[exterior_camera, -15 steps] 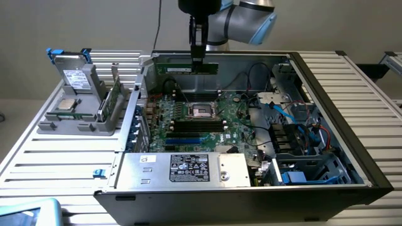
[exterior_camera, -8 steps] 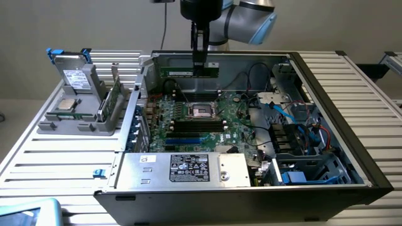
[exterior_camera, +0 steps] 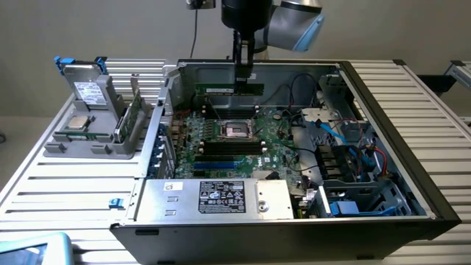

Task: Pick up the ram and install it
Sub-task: 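Pick up the ram and move it above insertion slot, then insert the ram into the slot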

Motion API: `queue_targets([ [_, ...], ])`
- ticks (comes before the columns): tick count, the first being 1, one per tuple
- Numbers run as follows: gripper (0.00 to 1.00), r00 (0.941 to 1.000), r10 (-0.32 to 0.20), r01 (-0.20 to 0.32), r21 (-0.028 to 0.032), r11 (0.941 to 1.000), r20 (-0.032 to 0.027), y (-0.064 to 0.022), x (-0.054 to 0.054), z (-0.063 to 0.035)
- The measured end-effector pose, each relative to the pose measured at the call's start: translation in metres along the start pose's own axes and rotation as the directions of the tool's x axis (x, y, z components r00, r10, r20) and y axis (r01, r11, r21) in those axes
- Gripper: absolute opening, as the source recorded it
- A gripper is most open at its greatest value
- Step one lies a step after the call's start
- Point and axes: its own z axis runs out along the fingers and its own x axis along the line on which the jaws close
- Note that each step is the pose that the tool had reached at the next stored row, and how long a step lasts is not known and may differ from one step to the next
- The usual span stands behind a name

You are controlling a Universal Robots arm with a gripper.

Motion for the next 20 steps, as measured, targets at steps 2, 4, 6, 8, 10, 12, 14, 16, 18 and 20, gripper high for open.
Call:
queue_targets([
  [2, 0.13, 1.0, 0.0, 0.0, 0.0, 1.0, -0.0004, 0.0, 0.0, 0.0002],
  [4, 0.13, 1.0, 0.0, 0.0, 0.0, 1.0, -0.0004, -0.0001, 0.0, 0.0002],
  [6, 0.13, 1.0, 0.0, 0.0, 0.0, 1.0, -0.0003, -0.0001, 0.0, 0.0003],
  [8, 0.13, 1.0, 0.0, 0.0, 0.0, 1.0, -0.0003, -0.0001, 0.0, 0.0003],
  [10, 0.13, 1.0, 0.0, 0.0, 0.0, 1.0, -0.0004, -0.0001, 0.0, 0.0002],
  [12, 0.13, 1.0, 0.0, 0.0, 0.0, 1.0, -0.0004, -0.0001, 0.0, 0.0003],
  [14, 0.13, 1.0, 0.0, 0.0, 0.0002, 1.0, -0.0013, -0.0002, -0.0001, 0.0005],
  [16, 0.13, 1.0, 0.0, 0.0, 0.0002, 1.0, -0.0065, -0.0002, 0.0, 0.0013],
  [18, 0.13, 0.9998, 0.0, 0.0, 0.0007, 1.0, -0.0189, -0.0004, -0.0001, 0.0025],
  [20, 0.13, 0.9995, 0.0, 0.0, 0.0013, 1.0, -0.0304, -0.0006, -0.0001, 0.0044],
])
